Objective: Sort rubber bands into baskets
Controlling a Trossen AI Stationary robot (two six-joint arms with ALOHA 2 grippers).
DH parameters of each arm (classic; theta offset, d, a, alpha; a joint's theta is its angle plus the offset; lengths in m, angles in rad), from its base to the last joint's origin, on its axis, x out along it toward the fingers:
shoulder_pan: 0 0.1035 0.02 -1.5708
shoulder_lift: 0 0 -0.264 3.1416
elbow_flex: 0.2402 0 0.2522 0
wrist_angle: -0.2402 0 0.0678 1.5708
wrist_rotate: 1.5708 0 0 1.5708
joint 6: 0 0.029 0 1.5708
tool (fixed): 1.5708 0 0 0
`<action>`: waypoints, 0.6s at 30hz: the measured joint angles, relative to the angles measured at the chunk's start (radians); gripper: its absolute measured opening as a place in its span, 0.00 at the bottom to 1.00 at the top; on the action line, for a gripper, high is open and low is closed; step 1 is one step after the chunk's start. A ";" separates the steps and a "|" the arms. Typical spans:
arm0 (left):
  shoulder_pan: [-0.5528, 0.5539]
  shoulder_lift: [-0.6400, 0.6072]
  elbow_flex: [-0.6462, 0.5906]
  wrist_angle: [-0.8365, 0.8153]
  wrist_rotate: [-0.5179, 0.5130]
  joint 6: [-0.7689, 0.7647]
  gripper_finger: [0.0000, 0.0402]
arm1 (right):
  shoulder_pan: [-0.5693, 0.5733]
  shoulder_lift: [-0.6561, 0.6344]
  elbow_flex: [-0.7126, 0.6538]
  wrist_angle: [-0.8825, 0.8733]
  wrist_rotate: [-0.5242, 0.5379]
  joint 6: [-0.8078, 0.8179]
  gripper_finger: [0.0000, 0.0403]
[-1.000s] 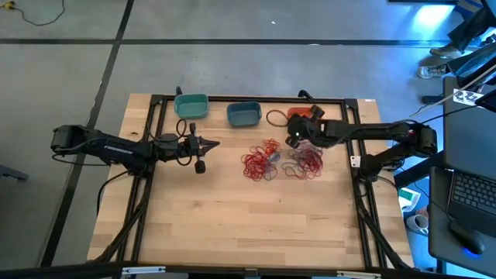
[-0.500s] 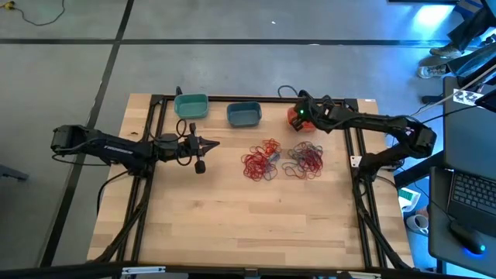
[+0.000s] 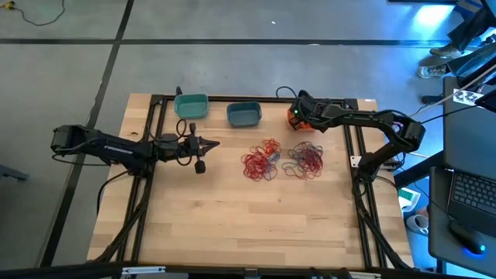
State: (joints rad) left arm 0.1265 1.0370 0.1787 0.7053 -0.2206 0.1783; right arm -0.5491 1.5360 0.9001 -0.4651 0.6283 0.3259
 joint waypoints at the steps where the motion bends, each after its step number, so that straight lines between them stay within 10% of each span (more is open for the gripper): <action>1: 0.000 0.000 0.000 -0.003 0.000 0.000 0.01 | 0.004 0.000 0.000 0.001 -0.005 0.008 0.14; 18: 0.000 0.000 0.000 -0.014 0.000 0.000 0.01 | 0.284 -0.006 0.000 0.218 -0.143 -0.058 0.16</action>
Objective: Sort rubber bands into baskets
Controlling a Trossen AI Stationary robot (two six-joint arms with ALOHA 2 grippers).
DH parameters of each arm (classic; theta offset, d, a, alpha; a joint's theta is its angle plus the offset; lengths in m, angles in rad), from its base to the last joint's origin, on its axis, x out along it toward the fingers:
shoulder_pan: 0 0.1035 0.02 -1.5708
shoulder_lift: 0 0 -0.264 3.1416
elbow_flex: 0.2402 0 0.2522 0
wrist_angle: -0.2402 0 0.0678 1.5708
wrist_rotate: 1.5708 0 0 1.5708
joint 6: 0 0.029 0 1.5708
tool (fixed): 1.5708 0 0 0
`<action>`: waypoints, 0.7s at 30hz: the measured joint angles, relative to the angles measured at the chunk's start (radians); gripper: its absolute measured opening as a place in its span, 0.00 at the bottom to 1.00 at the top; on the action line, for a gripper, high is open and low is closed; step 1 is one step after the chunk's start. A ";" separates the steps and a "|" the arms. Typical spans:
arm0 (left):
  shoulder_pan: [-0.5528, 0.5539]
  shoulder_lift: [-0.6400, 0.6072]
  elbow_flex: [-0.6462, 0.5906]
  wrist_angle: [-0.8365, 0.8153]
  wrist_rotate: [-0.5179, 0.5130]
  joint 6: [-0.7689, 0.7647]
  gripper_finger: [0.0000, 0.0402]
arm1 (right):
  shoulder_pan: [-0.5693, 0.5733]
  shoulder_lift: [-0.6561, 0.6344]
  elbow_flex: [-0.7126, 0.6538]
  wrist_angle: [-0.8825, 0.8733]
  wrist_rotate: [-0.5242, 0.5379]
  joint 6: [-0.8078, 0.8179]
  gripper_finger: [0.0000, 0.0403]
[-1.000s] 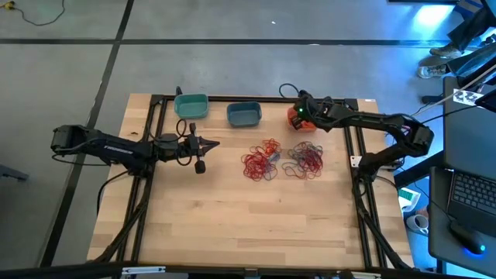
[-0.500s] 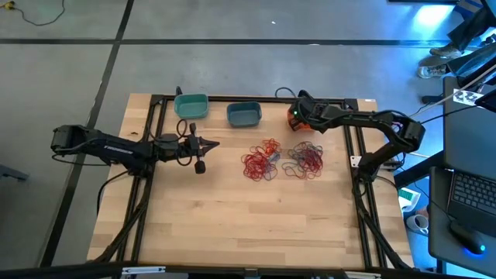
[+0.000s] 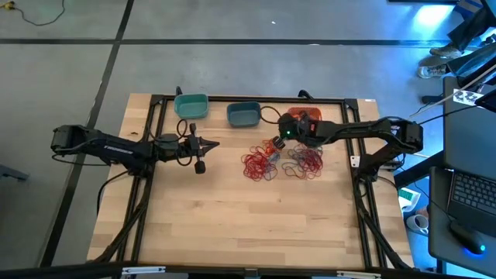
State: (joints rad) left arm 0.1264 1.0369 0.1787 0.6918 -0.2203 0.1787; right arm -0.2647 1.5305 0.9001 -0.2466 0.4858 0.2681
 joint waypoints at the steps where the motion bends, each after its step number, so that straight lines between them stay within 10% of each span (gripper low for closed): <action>1: 0.000 0.000 0.000 0.000 0.000 0.000 0.01 | 0.004 0.005 0.000 0.020 -0.028 -0.008 0.16; 21: 0.001 0.000 0.000 0.000 0.000 0.003 0.01 | 0.009 0.262 0.027 0.260 -0.303 -0.105 0.16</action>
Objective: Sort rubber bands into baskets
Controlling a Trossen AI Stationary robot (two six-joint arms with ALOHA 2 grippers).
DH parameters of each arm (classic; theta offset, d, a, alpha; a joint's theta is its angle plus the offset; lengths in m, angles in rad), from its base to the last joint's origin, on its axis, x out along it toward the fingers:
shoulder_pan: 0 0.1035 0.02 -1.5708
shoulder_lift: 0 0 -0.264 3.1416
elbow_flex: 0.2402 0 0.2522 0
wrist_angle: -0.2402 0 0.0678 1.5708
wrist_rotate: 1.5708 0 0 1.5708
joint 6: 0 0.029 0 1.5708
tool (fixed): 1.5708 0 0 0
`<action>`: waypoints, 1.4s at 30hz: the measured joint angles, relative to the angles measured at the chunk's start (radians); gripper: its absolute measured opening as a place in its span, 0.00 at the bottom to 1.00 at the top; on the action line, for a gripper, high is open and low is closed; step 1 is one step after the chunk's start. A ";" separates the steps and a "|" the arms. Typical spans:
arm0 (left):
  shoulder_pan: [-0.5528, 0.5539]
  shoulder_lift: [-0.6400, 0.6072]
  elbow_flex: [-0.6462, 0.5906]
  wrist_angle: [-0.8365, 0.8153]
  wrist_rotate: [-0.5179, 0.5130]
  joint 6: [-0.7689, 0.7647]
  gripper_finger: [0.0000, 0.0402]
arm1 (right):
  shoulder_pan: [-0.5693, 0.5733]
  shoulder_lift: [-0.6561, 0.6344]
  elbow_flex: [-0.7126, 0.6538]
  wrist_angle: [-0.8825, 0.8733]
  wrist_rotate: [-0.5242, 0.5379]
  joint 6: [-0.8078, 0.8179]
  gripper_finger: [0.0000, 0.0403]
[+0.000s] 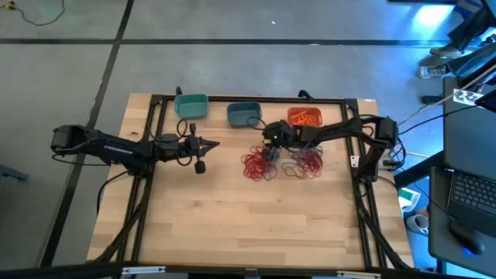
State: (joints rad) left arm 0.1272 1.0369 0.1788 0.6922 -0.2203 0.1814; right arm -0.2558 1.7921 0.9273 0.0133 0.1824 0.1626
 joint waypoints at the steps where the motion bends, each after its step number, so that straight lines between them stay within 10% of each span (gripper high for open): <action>1: 0.000 0.000 0.000 0.000 0.000 0.000 0.01 | 0.000 0.011 0.007 -0.001 -0.004 -0.009 0.16; 20: 0.000 0.000 0.000 0.000 0.000 0.000 0.01 | 0.002 0.107 0.072 -0.099 0.113 -0.033 0.26; 29: 0.000 0.000 0.000 0.000 0.000 0.000 0.01 | 0.001 0.109 0.069 -0.094 0.124 -0.075 0.02; 42: 0.000 0.000 0.000 0.000 0.000 0.001 0.01 | 0.036 0.059 0.065 -0.110 0.238 -0.123 0.02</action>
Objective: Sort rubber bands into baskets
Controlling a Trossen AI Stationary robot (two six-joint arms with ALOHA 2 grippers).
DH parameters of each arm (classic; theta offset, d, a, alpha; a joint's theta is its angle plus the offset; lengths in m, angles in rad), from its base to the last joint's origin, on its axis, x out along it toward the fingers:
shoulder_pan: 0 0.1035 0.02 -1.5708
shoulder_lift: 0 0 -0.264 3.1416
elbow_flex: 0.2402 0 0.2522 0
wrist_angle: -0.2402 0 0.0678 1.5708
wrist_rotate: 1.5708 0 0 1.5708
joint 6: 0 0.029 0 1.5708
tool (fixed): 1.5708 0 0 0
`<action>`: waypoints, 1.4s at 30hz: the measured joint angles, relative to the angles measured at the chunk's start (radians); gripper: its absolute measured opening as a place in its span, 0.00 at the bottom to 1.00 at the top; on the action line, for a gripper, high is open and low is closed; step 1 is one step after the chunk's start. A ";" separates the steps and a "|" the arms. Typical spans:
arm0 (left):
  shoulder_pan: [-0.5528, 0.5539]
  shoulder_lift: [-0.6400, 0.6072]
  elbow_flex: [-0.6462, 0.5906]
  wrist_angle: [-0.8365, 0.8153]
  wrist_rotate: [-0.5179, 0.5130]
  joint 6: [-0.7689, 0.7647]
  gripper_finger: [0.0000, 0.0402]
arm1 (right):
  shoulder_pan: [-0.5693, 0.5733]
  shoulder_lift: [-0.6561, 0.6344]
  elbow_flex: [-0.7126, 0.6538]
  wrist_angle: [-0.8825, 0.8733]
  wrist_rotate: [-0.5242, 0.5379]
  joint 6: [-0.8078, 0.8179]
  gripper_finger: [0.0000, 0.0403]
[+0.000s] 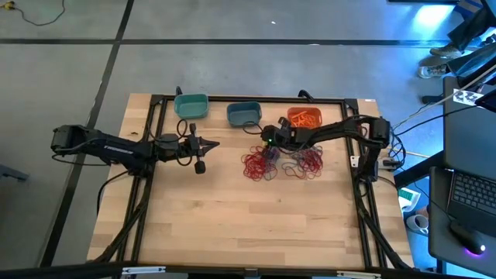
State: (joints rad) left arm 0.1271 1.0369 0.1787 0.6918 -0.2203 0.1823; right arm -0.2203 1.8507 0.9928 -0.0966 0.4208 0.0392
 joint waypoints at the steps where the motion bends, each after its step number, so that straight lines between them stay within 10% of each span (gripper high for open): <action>1: 0.000 0.000 0.000 0.000 0.000 0.000 0.01 | 0.007 -0.020 0.000 -0.009 0.009 0.000 0.03; 26: 0.000 0.000 0.000 0.000 0.000 0.000 0.01 | -0.109 -0.324 -0.023 -0.358 0.359 0.100 0.03; 42: 0.000 0.000 0.000 0.000 0.000 0.007 0.01 | -0.170 -0.324 -0.041 -0.311 -0.036 0.140 0.45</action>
State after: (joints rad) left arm 0.1270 1.0369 0.1787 0.6922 -0.2203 0.1896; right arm -0.3901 1.5267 0.9520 -0.4072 0.3847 0.1795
